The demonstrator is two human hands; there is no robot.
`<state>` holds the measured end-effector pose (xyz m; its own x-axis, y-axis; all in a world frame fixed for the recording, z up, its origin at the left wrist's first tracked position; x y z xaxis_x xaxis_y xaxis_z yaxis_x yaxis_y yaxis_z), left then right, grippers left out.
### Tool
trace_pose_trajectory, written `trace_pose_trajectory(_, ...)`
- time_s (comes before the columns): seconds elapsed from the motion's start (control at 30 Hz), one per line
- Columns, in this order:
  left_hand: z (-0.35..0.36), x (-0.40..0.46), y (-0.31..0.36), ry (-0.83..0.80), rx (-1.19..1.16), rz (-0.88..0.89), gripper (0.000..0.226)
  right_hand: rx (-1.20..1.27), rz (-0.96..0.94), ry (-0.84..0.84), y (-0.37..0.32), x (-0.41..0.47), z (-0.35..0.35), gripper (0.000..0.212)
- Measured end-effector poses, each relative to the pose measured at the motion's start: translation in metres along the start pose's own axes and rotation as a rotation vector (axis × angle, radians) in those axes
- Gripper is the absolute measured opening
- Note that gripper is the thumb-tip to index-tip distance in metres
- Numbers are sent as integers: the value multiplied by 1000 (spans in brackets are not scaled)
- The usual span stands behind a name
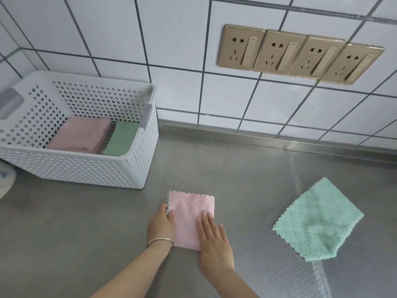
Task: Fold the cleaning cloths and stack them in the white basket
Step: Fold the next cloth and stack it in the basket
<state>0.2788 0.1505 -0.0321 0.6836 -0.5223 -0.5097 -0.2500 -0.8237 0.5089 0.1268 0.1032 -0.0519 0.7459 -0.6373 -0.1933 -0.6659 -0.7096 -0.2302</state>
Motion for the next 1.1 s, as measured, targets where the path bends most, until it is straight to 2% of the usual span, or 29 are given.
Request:
trace_pose_trajectory(0.13, -3, 1, -4, 103, -155, 74, 40, -48, -25, -23, -5, -5, -18, 69)
trace_pose_trajectory(0.23, 0, -3, 6, 208, 189, 357, 45, -78, -40, -3, -4, 6, -34, 55)
trace_pose_trajectory(0.3, 12, -5, 12, 142, 438, 548, 47, -81, -14, -37, 3, 20, -31, 51)
trace_pose_trajectory(0.37, 27, -4, 11, 33, 586, 627, 56, -59, 10, -122, 12, 30, -21, 62)
trace_pose_trajectory(0.5, 39, 7, -2, -32, 727, 639, 63, -54, -16, -135, 22, 33, -7, 60)
trace_pose_trajectory(0.7, 36, 8, -5, 21, 656, 664, 66, -78, -22, -123, 24, 32, -6, 62)
trace_pose_trajectory(0.83, 40, 11, -4, 19, 684, 636, 67, -66, 11, -212, 25, 33, -6, 64)
trace_pose_trajectory(0.97, 35, 10, 1, 40, 610, 634, 64, -29, -25, -197, 17, 38, -10, 58)
trace_pose_trajectory(1.03, 22, 9, 4, 120, 438, 517, 55, 67, 30, -130, 14, 37, -28, 54)
trace_pose_trajectory(1.1, 7, 3, 0, 185, 174, 245, 44, 220, 152, -78, 17, 31, -44, 53)
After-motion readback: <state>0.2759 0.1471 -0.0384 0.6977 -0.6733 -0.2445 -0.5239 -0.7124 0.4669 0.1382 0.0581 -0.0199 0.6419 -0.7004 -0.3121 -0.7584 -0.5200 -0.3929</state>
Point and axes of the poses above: each hand's wrist, its own x-axis towards the middle knuckle, its own z-axis out of the palm, y = z × x, the point moved 4 cm from there along x, towards the middle knuckle, and after that the axes turned 9 degrees about -y, right-handed, at the moved point
